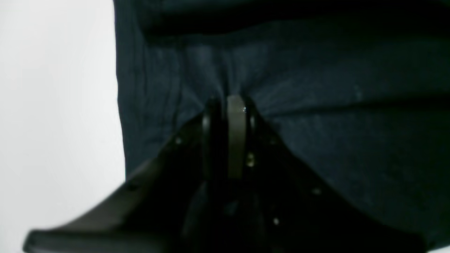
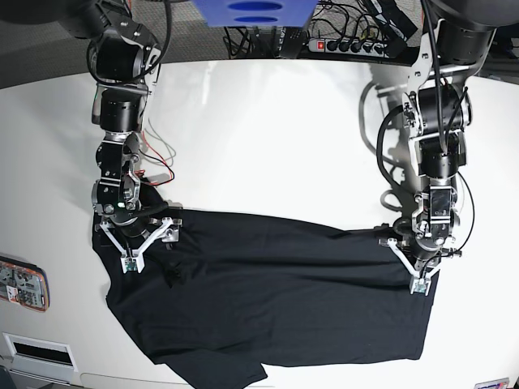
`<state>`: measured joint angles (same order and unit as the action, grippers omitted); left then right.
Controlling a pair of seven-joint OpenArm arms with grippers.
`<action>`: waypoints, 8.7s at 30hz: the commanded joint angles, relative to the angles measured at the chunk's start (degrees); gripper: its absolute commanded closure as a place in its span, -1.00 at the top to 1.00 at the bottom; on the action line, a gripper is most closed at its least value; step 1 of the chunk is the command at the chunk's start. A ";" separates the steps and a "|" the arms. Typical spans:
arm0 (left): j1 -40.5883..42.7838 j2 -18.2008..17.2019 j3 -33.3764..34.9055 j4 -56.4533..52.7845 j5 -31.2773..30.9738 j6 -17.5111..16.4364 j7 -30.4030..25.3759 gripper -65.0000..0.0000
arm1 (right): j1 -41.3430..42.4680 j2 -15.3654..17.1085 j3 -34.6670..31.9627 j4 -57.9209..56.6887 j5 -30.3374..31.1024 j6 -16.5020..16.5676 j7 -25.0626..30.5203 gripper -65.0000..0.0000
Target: Fold the T-shirt properly
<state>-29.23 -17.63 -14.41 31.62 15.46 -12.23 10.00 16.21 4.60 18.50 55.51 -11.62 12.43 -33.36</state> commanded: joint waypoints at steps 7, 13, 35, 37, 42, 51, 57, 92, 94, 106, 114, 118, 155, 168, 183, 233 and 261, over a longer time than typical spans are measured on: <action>3.34 -0.88 -0.13 -1.15 3.39 1.11 10.00 -0.67 | -2.80 0.28 0.00 0.89 -7.59 -0.07 -13.01 0.83; 4.93 -0.88 -0.13 -1.15 3.31 1.11 9.91 -0.63 | -7.81 0.37 0.00 8.01 -7.59 0.98 -14.06 0.83; 22.60 1.50 -0.40 27.59 3.22 1.02 21.52 -0.64 | -20.65 0.28 0.00 17.15 -7.50 1.07 -14.94 0.83; 24.27 1.58 -0.40 29.44 3.22 1.02 21.52 -0.64 | -21.09 0.28 0.00 19.00 -7.50 1.07 -14.94 0.83; 29.45 2.20 -0.49 33.04 3.22 1.02 21.34 -0.64 | -23.11 0.28 0.09 24.10 -7.42 1.07 -14.94 0.83; 39.21 2.37 -0.57 40.25 0.84 1.28 21.34 -0.64 | -29.53 0.28 0.00 27.44 -6.89 1.07 -14.68 0.83; 45.72 2.46 -0.49 45.79 -4.69 1.37 21.52 -0.65 | -34.36 0.37 0.00 28.41 -0.21 1.07 -14.59 0.83; 65.23 6.51 -0.84 55.46 -4.78 1.46 21.52 -0.65 | -58.45 2.92 0.53 42.12 1.81 1.07 -11.25 0.83; 65.50 6.51 -0.84 56.60 -4.87 1.46 21.60 -0.65 | -58.80 3.18 0.53 42.12 1.81 1.07 -11.25 0.83; 67.61 6.51 -0.84 57.57 -4.87 1.46 21.60 -0.65 | -60.82 3.18 0.53 46.87 1.81 1.07 -11.60 0.83; 67.70 7.83 -0.84 57.83 -4.78 1.46 21.60 -0.65 | -51.59 3.18 0.53 44.76 1.81 1.07 -12.13 0.83; 69.10 7.91 -0.84 58.54 -4.78 1.46 21.60 -0.65 | -49.31 3.18 0.53 45.11 1.81 1.07 -13.98 0.83; 70.86 9.32 -1.28 73.31 -4.34 1.46 21.52 -0.65 | -50.71 3.00 0.44 55.31 1.73 1.07 -14.06 0.83; 70.86 9.58 -1.37 78.05 -4.25 1.46 21.60 -0.65 | -56.43 2.48 0.44 56.36 1.73 0.89 -14.06 0.83; 69.98 9.32 -5.41 79.64 -4.25 1.46 21.60 -0.65 | -54.76 2.48 0.00 56.80 1.73 0.89 -14.06 0.83; 56.71 9.76 -6.11 84.65 2.95 1.11 21.52 -0.65 | -49.48 2.48 3.17 58.21 1.29 0.89 -13.62 0.83; 56.09 11.61 -4.88 84.82 3.57 1.02 21.60 -0.65 | -51.59 1.60 5.63 58.38 1.64 0.72 4.57 0.83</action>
<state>27.03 -5.72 -19.20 115.28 18.72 -11.81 32.62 -35.42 5.82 23.90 112.77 -10.57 13.47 -30.22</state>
